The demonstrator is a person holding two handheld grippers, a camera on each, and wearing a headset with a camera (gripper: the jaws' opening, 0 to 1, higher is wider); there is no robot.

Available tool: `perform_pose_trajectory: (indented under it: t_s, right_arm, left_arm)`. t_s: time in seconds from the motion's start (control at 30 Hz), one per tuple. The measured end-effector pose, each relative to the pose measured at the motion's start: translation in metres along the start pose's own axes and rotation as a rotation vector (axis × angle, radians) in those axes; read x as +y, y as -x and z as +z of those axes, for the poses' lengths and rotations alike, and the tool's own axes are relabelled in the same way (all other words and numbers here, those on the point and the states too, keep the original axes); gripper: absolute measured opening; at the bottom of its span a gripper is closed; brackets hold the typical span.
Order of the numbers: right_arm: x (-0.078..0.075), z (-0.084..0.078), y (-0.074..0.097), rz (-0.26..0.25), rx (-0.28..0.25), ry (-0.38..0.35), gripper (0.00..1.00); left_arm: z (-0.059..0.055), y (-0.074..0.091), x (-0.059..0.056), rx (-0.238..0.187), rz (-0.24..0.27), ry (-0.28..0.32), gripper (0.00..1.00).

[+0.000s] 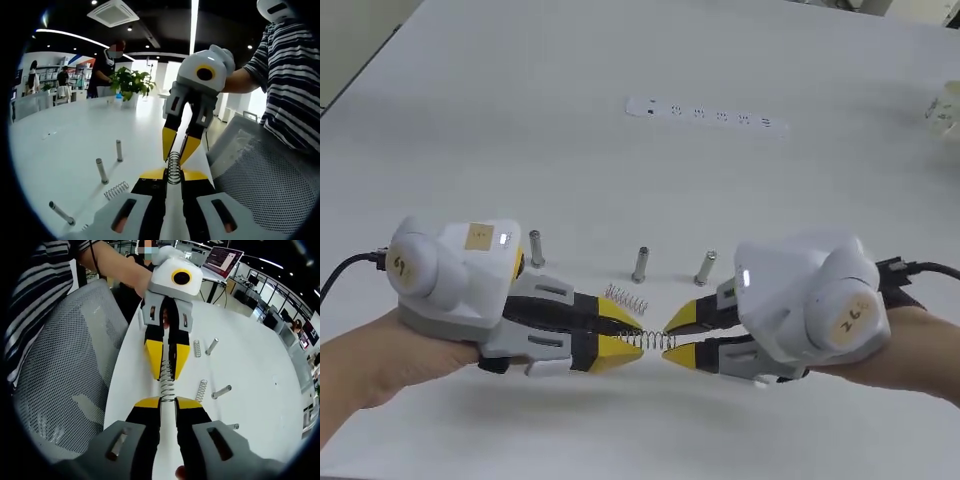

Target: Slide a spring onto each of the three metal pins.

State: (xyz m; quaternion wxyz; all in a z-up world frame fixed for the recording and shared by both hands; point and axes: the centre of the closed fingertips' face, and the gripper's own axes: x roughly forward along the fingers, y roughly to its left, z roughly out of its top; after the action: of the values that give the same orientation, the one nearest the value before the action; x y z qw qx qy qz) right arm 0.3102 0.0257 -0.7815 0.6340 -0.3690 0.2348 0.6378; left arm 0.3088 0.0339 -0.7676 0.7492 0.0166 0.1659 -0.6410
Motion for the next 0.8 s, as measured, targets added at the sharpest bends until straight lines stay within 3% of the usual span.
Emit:
perform_pose_trajectory:
  t_s: [0.2,0.8]
  right_arm:
    - [-0.003,0.007,0.005,-0.003,-0.026,-0.012,0.12]
    - [-0.007,0.04,0.015,0.002,-0.213,-0.143,0.13]
  left_arm:
    - [-0.002,0.001,0.001,0.01,0.005,-0.002,0.07]
    - [-0.005,0.001,0.002,0.022,0.012,-0.024,0.07]
